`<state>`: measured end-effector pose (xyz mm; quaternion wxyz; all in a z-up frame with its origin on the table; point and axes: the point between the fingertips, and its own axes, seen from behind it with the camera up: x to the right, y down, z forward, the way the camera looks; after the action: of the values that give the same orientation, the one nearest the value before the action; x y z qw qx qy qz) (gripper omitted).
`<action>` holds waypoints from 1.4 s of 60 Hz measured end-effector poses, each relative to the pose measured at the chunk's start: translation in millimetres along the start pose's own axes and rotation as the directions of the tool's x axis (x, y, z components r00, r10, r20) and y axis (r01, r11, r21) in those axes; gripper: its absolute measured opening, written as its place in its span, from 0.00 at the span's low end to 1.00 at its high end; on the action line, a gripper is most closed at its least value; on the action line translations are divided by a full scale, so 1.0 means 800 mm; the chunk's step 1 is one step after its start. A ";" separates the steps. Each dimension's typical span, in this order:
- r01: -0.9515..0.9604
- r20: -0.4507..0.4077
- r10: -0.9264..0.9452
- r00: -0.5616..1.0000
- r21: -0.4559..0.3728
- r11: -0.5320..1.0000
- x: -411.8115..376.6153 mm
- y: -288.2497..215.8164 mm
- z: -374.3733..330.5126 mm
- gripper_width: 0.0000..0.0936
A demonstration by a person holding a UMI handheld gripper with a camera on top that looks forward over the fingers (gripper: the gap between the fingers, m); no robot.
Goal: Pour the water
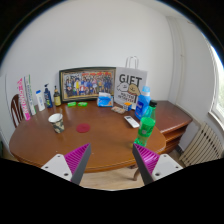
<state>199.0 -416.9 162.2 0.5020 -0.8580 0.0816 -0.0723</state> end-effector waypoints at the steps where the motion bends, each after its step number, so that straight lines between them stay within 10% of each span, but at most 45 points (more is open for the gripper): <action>1: -0.002 -0.003 0.002 1.000 0.002 1.000 0.013 0.002 0.005 0.92; 33: 0.011 0.083 -0.020 0.996 0.112 0.994 0.177 -0.002 0.223 0.90; 44: -0.003 0.098 -0.010 0.995 0.135 0.991 0.176 -0.001 0.258 0.55; 56: -0.008 0.093 -0.009 0.996 0.178 0.984 0.175 -0.005 0.260 0.41; 84: 0.251 -0.070 -0.242 0.968 0.198 0.948 0.156 -0.098 0.244 0.38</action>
<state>366.4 -239.8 141.6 0.5728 -0.8033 -0.0227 -0.1618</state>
